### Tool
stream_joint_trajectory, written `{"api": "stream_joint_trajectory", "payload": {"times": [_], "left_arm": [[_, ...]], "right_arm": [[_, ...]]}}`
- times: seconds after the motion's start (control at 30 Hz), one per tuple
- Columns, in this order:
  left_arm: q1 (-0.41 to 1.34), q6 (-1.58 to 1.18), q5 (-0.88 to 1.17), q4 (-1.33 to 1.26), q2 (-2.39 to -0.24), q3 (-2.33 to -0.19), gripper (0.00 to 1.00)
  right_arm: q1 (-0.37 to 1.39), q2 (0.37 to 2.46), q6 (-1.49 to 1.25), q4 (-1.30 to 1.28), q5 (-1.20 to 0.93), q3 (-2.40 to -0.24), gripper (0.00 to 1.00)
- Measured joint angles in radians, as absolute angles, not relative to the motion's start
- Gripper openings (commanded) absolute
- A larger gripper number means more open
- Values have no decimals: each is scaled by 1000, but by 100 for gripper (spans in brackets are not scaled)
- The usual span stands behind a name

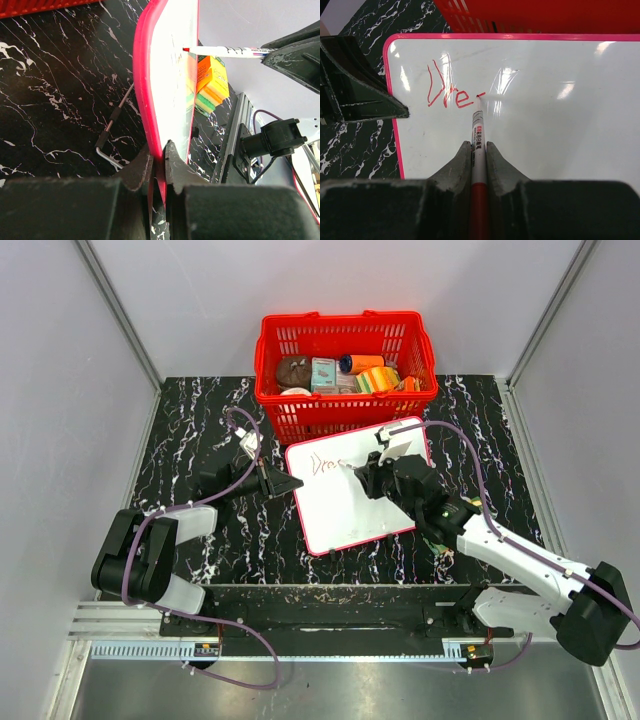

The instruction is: Write a sentence on the whiteboard

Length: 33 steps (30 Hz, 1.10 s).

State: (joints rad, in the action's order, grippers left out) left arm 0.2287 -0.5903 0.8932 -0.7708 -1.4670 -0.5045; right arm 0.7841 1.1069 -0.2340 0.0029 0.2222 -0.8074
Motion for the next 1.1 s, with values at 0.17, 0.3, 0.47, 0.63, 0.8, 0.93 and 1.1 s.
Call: {"api": "stream_joint_trajectory", "payload": {"times": [0.17,0.3,0.47,0.63,0.8,0.93,1.1], "left_arm": [[229,-590,893,-771,-1467,-505,0],[229,-590,893,-771,-1467,-505,0],[229,-588,893,-769,-1467,-505,0],[229,-584,890,-762,-1467,-505,0],[229,-584,889,-760,-1467,-505,0],[229,-584,889,-759,-1467,-505,0],[229,-584,889,-757,-1467,-505,0]], "right_arm": [[784,1108,-237,3,214,-807,0],[784,1108,-237,3,214,-807,0],[784,1107,-238,-6,212,-805,0],[784,1106,-244,-19,192,-801,0],[784,1097,-249,-25,190,-791,0],[784,1097,-249,-28,194,-791,0],[785,1097,-249,-28,209,-791,0]]}}
